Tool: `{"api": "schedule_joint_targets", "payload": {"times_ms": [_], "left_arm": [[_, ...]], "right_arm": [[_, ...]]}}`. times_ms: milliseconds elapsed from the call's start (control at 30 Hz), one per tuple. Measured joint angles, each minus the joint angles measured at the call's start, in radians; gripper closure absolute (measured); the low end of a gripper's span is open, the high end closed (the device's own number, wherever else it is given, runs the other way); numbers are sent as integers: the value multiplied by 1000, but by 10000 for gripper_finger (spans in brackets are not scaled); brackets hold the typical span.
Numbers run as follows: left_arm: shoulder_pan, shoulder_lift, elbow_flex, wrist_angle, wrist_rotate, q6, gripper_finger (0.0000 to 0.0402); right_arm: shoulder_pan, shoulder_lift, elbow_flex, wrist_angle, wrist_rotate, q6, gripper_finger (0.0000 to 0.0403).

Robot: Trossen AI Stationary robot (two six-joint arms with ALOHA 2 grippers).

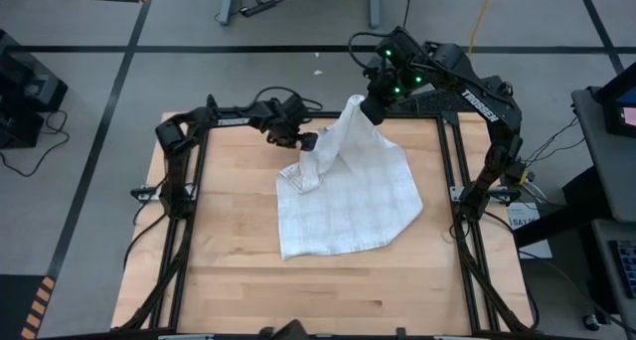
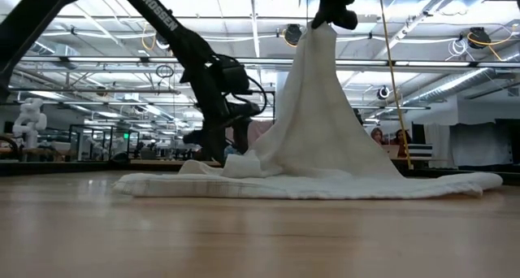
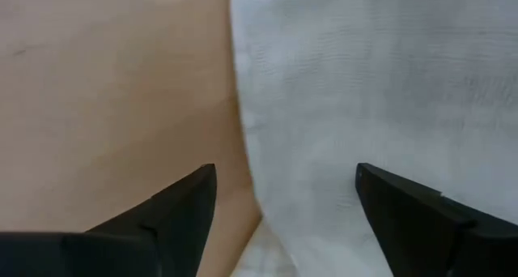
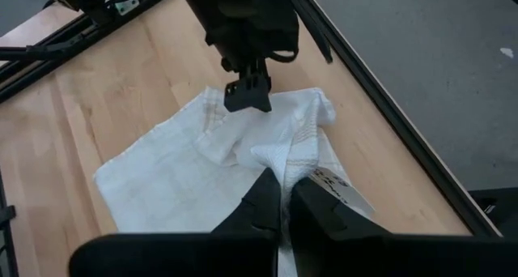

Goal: Roll towel into tight, uniform cylinder
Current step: Roll the white towel

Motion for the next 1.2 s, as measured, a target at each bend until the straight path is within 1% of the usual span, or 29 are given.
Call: {"api": "schedule_joint_targets", "payload": {"times_ms": [200, 333, 433, 533, 567, 700, 800, 1200], "left_arm": [[-28, 42, 0, 104, 0, 52, 174], [-52, 81, 1, 148, -1, 52, 228], [-66, 94, 0, 142, -25, 56, 290], [-76, 95, 0, 146, -33, 89, 372], [-79, 95, 0, 150, -31, 96, 385], [-79, 90, 0, 149, -27, 99, 390], [-78, 62, 0, 135, -21, 106, 396], [-76, -176, 0, 93, -66, 178, 399]], "right_arm": [[0, 0, 0, 0, 4, -6, 399], [0, 0, 0, 0, 5, -20, 399], [0, 0, 0, 1, 5, -26, 399], [0, 0, 0, 1, 6, -28, 399], [0, 0, 0, 2, 6, -31, 399], [0, 0, 0, 10, 6, -51, 399], [0, 0, 0, 10, 6, -60, 399], [-2, 0, 0, 39, 5, -115, 399]]}}
